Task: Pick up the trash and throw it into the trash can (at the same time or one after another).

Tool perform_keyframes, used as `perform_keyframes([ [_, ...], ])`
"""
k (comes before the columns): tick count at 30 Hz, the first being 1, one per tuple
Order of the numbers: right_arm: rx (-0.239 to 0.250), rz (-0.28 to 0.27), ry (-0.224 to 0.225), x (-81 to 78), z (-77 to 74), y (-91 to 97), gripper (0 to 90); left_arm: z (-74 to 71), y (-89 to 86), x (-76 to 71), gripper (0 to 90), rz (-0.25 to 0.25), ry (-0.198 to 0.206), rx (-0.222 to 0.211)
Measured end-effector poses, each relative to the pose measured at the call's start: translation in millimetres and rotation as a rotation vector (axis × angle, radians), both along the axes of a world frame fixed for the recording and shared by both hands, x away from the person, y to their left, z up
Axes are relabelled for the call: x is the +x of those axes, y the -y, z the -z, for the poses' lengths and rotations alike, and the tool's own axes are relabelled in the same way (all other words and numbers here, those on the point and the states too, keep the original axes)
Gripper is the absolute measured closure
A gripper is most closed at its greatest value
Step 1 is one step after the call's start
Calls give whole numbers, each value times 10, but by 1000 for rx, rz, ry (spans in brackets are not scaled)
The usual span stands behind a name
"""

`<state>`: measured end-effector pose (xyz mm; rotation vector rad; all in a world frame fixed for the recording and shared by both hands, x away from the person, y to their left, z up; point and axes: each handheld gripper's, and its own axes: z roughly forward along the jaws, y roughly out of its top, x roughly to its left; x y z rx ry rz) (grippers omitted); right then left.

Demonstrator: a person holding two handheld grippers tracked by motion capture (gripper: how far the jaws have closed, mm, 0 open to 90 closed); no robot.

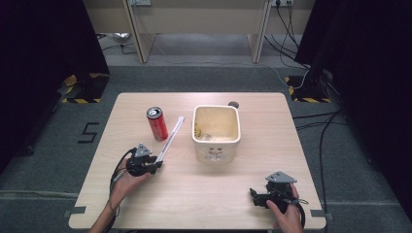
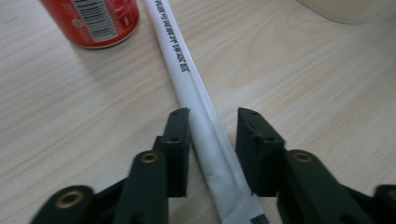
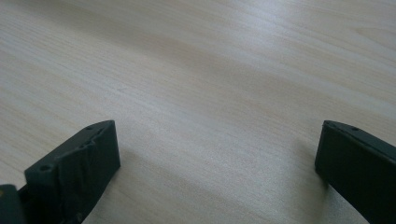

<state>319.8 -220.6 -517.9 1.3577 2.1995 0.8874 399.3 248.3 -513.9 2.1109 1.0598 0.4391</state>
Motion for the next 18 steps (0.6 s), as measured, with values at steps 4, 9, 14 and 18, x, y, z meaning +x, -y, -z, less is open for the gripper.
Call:
perform_keyframes([
  [4,-2,-3,-2,-1,-1,0,2,-22,-12,-4,793,20,-3,-5],
  [9,0,-3,-2,-1,1,-2,2,-51,-18,-17,801,23,2,-4],
  [14,-1,-5,-2,-1,1,-3,2,-125,-39,-36,802,21,12,-18],
  [18,-1,-6,-1,-1,1,-3,2,-203,-95,-41,802,12,22,-50],
])
